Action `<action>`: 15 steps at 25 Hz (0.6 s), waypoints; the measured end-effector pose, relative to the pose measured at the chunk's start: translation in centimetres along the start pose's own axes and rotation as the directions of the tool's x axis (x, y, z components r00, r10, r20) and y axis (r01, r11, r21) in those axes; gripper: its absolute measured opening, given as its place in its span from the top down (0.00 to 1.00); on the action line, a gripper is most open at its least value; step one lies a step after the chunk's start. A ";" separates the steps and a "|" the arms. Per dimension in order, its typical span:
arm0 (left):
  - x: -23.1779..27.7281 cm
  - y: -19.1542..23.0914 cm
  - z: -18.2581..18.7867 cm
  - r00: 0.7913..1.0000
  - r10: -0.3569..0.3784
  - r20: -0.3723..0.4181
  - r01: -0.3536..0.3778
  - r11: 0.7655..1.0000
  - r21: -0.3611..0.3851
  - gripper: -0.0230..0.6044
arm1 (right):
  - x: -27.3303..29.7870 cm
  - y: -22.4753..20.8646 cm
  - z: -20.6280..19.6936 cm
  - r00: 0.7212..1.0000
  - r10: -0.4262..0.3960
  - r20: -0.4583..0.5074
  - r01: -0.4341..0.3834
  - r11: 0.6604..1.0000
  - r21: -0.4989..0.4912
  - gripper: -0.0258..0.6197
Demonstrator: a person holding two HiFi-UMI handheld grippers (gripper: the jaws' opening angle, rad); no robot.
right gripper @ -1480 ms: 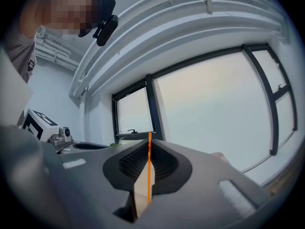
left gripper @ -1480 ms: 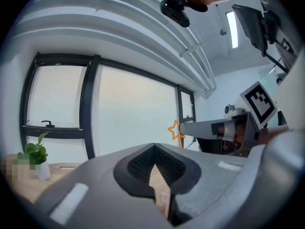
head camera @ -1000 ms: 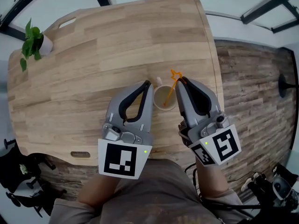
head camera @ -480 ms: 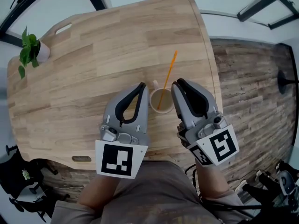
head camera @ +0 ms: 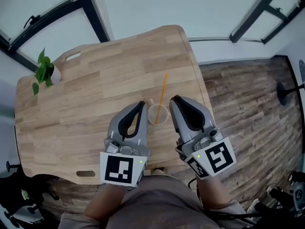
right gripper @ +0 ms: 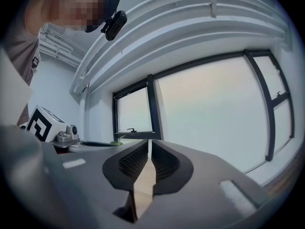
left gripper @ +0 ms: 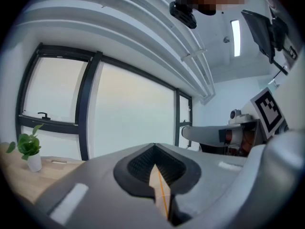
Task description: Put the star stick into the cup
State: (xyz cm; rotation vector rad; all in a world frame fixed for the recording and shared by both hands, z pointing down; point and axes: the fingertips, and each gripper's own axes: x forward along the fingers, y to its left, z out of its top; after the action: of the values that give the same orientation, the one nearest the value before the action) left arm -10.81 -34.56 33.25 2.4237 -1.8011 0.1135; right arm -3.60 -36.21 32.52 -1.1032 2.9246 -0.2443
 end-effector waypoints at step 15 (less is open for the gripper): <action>-4.5 -0.5 9.8 0.976 0.105 0.190 -0.130 0.983 0.126 0.96 | -4.3 1.5 9.6 0.988 -0.044 0.150 0.068 0.986 -0.154 0.92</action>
State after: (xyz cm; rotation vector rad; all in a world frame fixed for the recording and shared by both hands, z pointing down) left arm -11.74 -31.54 22.98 2.4915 -2.0819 0.0266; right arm -0.70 -33.67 22.58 -1.1692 2.8254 0.0687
